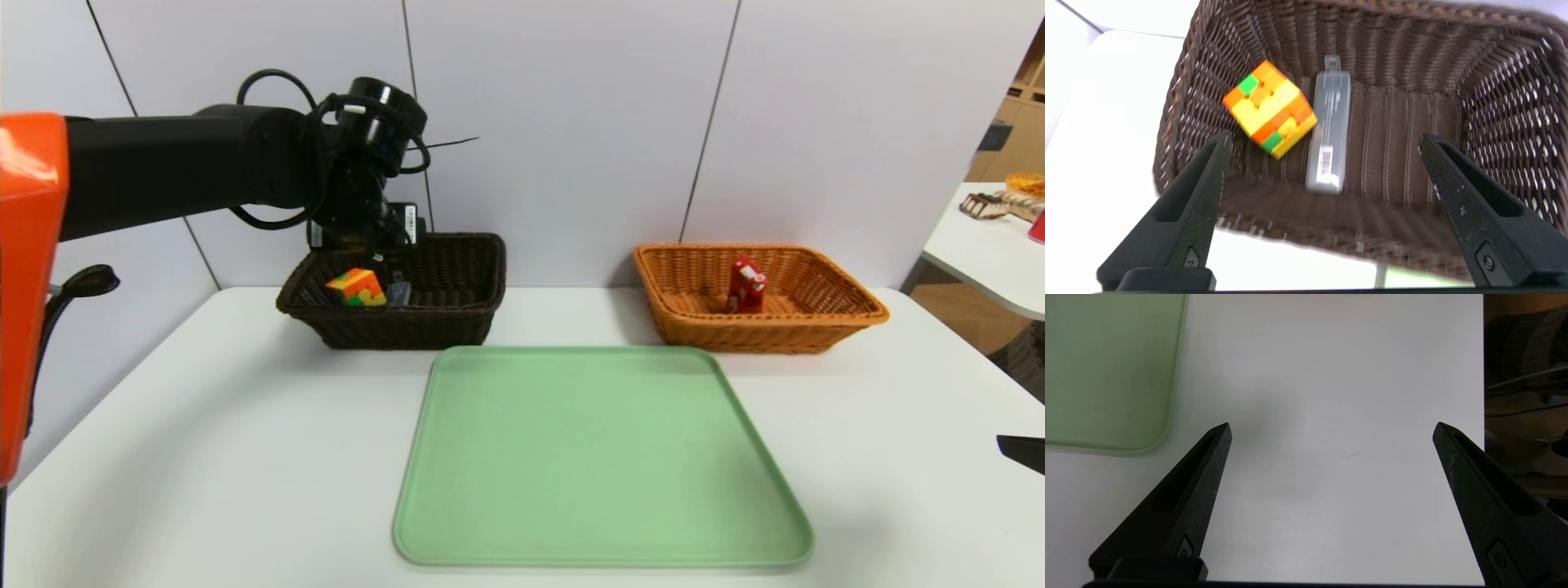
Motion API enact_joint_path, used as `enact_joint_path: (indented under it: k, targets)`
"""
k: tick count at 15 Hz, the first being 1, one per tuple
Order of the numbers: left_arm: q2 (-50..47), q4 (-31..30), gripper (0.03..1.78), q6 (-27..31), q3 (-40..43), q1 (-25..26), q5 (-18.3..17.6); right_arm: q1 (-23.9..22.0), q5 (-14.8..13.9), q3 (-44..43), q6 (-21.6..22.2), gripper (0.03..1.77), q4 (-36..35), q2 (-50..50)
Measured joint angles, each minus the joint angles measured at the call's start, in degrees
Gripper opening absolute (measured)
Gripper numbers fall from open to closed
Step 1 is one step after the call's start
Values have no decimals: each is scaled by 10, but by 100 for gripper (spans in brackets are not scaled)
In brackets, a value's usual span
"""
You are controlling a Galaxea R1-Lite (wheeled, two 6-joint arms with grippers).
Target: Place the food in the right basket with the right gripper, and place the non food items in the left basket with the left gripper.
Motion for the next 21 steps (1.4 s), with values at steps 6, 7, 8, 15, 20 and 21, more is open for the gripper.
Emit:
enact_joint_path:
  k: [6,7,8,15,20,21]
  targets:
    - [-141,56,166,-28,98,-3,-23,-8,-5,-15,1,170,2,-3]
    - [-172,56,167,-30,121,-4,-20,-12,-5,-13,1,170,2,-6]
    - [-200,56,167,-35,141,-4,-15,-16,-5,-10,1,170,2,-10]
    - [-372,54,169,-72,256,37,16,-52,-3,32,-1,170,3,-69]
    - [-494,50,169,-73,343,100,-23,-66,7,70,-2,170,14,-132]
    - [-520,45,169,-73,370,107,-26,-66,14,73,-3,170,26,-146]
